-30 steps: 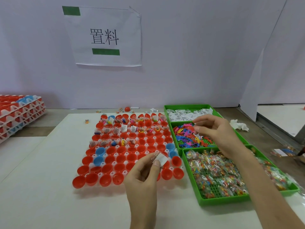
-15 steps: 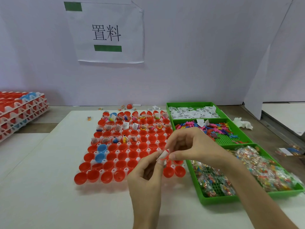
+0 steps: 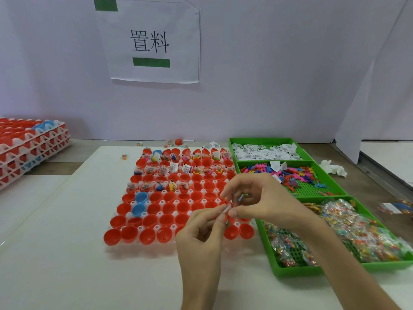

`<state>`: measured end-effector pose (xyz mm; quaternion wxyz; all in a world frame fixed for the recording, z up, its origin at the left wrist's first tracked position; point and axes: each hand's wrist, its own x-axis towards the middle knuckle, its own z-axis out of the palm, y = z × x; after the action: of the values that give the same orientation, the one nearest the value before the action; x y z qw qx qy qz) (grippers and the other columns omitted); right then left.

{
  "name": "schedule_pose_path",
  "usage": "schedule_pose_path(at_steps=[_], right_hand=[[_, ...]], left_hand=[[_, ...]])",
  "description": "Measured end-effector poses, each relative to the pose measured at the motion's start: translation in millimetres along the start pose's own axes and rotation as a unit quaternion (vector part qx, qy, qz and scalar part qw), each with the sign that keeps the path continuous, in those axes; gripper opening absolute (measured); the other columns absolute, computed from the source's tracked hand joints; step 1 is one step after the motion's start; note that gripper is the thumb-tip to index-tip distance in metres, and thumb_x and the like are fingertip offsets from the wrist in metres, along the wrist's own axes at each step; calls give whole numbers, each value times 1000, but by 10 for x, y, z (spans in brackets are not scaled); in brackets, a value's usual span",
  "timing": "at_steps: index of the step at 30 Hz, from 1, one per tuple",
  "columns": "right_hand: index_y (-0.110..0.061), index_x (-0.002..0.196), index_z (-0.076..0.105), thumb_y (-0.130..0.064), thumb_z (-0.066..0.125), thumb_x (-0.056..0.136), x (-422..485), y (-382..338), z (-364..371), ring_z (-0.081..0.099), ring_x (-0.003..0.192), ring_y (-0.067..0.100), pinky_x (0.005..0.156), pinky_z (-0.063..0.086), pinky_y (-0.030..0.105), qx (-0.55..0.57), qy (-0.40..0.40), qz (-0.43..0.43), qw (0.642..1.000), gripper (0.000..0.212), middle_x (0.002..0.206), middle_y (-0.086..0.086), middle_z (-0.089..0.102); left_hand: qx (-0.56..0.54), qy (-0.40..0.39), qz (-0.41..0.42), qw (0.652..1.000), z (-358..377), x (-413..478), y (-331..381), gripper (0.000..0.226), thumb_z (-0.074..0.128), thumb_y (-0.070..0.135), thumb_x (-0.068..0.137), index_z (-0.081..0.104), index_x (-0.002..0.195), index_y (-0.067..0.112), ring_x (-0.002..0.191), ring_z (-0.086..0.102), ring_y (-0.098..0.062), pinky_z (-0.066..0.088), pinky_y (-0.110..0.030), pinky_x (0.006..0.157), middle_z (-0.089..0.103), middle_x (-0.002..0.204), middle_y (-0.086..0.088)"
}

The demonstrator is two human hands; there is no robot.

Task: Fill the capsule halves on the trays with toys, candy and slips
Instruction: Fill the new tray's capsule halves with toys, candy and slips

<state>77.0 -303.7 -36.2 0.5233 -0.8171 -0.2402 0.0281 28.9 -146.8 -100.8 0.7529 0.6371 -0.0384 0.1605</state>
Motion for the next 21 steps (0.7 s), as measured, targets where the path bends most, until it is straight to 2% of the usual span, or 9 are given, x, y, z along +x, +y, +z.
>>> schedule_pose_path(at_steps=[3, 6, 8, 12, 16, 19, 21], right_hand=[[-29, 97, 74, -11, 81, 80, 1, 17, -5, 71, 91, 14, 79, 60, 32, -24, -2, 7, 1000, 26, 97, -5, 72], [-24, 98, 75, -14, 80, 84, -12, 15, -17, 73, 86, 24, 78, 61, 44, 8, -19, 27, 999, 19, 92, 4, 75], [-22, 97, 74, -14, 80, 84, -16, 12, -27, 73, 81, 29, 75, 61, 46, 21, -13, 27, 999, 16, 88, 9, 75], [-18, 97, 74, -10, 79, 84, -15, 16, -36, 74, 78, 23, 70, 60, 29, 33, -1, 10, 999, 16, 87, 8, 75], [-22, 97, 75, -14, 80, 83, -9, 33, -13, 74, 81, 22, 72, 61, 29, 26, -5, 6, 1000, 16, 89, 6, 76], [-21, 96, 76, -14, 79, 84, 17, 54, 35, 75, 80, 20, 70, 59, 23, 25, -17, 9, 1000, 13, 87, 3, 77], [-18, 95, 77, -13, 79, 84, 38, 68, 59, 76, 80, 19, 71, 59, 23, 14, -6, 10, 1000, 12, 86, 2, 77]], left_hand=[[-25, -6, -13, 1000, -11, 17, 9, 29, 70, 8, 88, 81, 93, 35, 86, 73, -17, 57, -18, 68, 77, 94, -1], [-55, -17, -22, 998, -5, 20, 25, 25, 68, 10, 87, 81, 97, 30, 92, 73, -16, 57, -18, 73, 77, 99, -2], [-72, -25, -19, 997, -4, 8, 30, 26, 64, 11, 90, 81, 100, 28, 96, 73, -18, 57, -19, 76, 77, 102, -4], [-92, -44, -13, 995, -4, -12, 47, 24, 64, 24, 87, 80, 105, 26, 98, 72, -25, 58, -22, 79, 75, 103, -9], [-32, -4, 20, 999, 2, -10, 36, 26, 69, 18, 86, 80, 98, 38, 88, 73, -25, 60, -24, 73, 75, 95, -3], [-13, 25, 20, 999, 2, -11, 23, 33, 69, 13, 88, 79, 96, 43, 87, 73, -22, 61, -28, 73, 76, 93, 2], [-9, 39, 15, 999, 5, -7, 17, 38, 68, 8, 90, 78, 96, 45, 89, 74, -18, 61, -26, 74, 77, 94, 5]])
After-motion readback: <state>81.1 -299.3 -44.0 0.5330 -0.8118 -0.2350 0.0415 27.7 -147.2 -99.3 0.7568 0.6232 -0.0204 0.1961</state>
